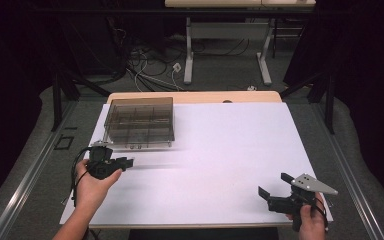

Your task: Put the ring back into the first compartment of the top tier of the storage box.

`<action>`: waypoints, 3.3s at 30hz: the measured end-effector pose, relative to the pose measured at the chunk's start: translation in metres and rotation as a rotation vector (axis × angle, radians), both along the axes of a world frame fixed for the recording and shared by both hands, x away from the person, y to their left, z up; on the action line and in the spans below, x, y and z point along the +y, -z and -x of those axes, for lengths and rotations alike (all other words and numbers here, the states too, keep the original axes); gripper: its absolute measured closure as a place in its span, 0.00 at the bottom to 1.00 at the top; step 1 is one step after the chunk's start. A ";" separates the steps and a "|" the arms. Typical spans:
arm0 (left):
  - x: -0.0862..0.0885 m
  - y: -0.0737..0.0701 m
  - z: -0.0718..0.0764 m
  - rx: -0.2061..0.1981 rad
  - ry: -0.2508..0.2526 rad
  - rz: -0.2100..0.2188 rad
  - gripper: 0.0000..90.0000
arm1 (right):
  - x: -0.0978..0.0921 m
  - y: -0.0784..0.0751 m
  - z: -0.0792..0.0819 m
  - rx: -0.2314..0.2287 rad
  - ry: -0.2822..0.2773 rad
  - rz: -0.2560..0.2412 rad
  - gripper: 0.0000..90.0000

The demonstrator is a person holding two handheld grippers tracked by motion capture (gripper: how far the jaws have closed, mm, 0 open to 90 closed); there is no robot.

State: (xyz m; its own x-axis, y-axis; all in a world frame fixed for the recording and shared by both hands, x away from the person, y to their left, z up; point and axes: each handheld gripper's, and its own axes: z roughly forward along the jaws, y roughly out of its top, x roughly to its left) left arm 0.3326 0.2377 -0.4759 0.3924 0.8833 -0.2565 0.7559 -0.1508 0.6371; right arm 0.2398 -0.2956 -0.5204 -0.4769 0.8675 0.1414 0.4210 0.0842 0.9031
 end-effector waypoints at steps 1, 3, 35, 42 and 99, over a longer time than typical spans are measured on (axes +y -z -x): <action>0.000 0.000 0.000 0.000 0.000 0.000 0.75 | 0.000 0.000 0.000 0.000 0.000 0.000 0.02; 0.000 -0.004 0.001 -0.023 -0.003 0.005 0.75 | 0.000 0.000 0.000 0.003 0.000 -0.003 0.02; 0.005 -0.045 -0.006 -0.176 -0.052 0.042 0.75 | 0.000 0.000 0.000 -0.001 0.002 0.004 0.02; 0.007 -0.047 -0.010 -0.184 -0.063 0.040 0.75 | 0.000 0.000 0.000 0.002 0.000 0.005 0.02; 0.024 -0.025 -0.056 -0.173 -0.239 0.069 0.75 | 0.002 0.002 -0.001 0.002 -0.004 -0.003 0.02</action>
